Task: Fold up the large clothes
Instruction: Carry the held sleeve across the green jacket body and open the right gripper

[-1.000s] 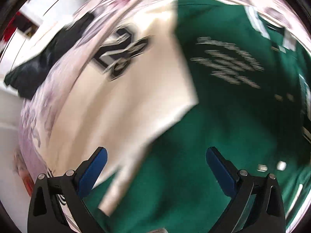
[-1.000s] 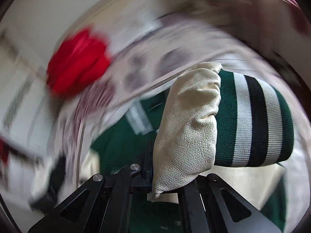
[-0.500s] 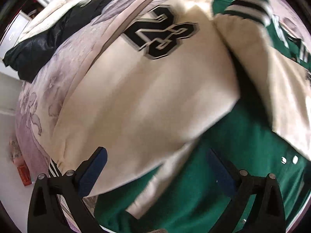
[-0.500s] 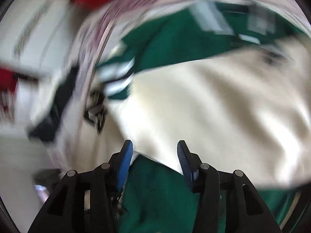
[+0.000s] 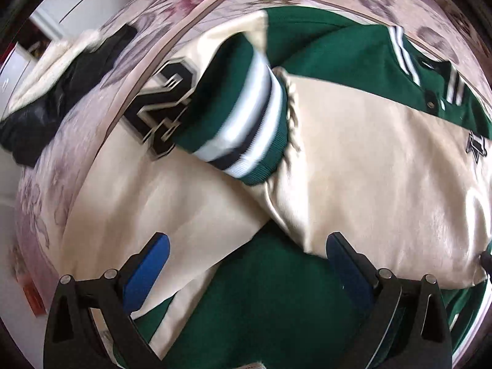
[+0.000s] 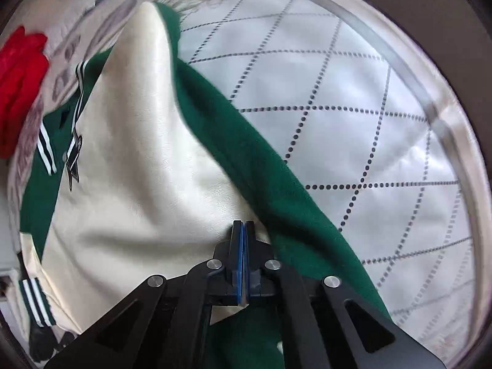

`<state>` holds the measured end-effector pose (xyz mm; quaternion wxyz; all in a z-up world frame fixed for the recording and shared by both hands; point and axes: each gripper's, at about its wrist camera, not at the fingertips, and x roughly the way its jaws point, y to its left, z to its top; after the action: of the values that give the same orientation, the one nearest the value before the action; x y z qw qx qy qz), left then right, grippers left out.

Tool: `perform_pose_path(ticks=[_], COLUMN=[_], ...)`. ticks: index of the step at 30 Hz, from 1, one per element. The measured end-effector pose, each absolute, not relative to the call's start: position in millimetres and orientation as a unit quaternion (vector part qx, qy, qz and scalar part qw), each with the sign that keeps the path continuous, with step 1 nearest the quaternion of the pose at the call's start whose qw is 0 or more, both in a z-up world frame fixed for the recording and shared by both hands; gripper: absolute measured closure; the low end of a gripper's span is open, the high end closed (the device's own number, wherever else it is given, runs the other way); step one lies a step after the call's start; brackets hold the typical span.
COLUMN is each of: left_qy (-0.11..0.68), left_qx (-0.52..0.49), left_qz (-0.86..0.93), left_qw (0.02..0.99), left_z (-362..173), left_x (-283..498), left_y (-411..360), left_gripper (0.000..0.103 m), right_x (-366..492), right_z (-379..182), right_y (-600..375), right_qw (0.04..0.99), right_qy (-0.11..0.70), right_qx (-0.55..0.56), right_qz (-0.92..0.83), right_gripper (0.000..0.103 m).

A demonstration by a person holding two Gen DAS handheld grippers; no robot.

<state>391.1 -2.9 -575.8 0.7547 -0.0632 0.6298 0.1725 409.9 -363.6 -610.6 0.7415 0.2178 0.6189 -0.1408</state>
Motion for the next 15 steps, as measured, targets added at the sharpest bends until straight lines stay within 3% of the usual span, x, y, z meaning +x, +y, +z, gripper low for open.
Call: perform_pose_path(ticks=[2,4,5,10,15], left_qy=[0.636,0.644,0.647,0.671,0.659], left_qx=[-0.084,-0.102,-0.11,-0.199,-0.372], left_qz=[0.184,0.2,0.208,0.271,0.318], left_qw=[0.744,0.732,0.726,0.661,0.571], left_z=[-571.0,-565.1,-563.0,-564.0,-586.7], left_x=[372.6,345.9,333.0,247.8,161.6], left_y=[12.4,37.5,49.3,130.9,193.0], left_gripper=[0.0,0.0,0.0,0.0,0.0], right_x=[405.6,395.5,390.2,369.9,361.7], right_z=[-588.9,-570.5,-563.8,-562.7,-595.4], right_y=[-337.7,-305.7,-284.2,-191.0,-110.2], right_qw=[0.747,0.752,0.752,0.728,0.697], right_qy=[0.623,0.623,0.625,0.652,0.683], right_qx=[0.208,0.206,0.206,0.195,0.177], right_qz=[-0.101,-0.06,-0.034,0.085,0.127], right_gripper=[0.081,0.048,0.045,0.044,0.044])
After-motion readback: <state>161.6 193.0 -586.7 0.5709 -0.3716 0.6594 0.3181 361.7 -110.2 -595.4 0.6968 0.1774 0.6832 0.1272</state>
